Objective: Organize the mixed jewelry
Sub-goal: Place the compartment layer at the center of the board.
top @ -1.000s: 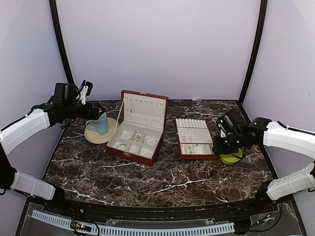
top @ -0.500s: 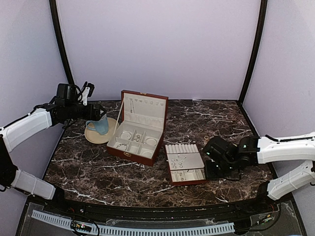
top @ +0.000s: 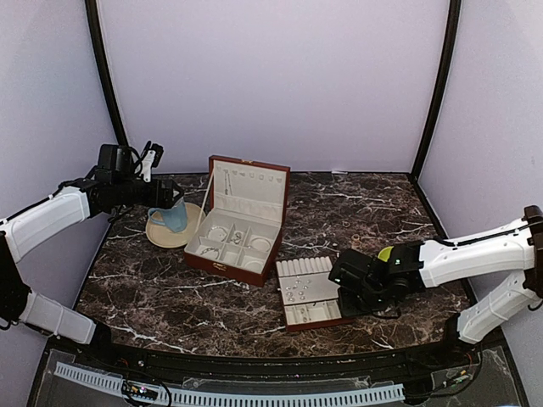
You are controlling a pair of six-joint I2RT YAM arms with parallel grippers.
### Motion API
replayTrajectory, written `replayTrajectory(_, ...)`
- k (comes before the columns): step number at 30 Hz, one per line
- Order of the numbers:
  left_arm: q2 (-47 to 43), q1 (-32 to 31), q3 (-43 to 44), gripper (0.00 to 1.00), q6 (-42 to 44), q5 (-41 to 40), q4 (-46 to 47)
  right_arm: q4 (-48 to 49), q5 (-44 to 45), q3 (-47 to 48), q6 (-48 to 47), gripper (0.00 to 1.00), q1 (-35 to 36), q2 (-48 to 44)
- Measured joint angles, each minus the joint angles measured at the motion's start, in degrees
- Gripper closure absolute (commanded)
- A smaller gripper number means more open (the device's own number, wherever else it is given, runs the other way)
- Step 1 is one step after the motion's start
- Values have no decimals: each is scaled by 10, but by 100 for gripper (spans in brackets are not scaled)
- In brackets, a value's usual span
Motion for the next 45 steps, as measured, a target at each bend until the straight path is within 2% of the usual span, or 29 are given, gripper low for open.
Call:
replayTrajectory(5, 0, 0, 0, 10, 0, 1, 0, 6, 1, 14, 0, 100, 10, 28)
replayTrajectory(10, 0, 0, 0, 9, 0, 2, 0, 11, -6, 16, -3, 72, 13, 42)
replayTrajectory(23, 0, 0, 0, 9, 0, 2, 0, 56, -42, 17, -20, 38, 15, 23)
replayTrajectory(28, 0, 0, 0, 10, 0, 2, 0, 54, -37, 21, -33, 31, -12, -9)
replayTrajectory(33, 0, 0, -1, 10, 0, 1, 2, 63, -35, 24, -54, 28, -59, -19)
replayTrajectory(40, -1, 0, -8, 10, 0, -1, 6, 114, -54, 24, -89, 21, -116, 5)
replayTrajectory(45, -1, 0, -8, 10, 0, -2, 8, 151, -78, 24, -101, 22, -134, 32)
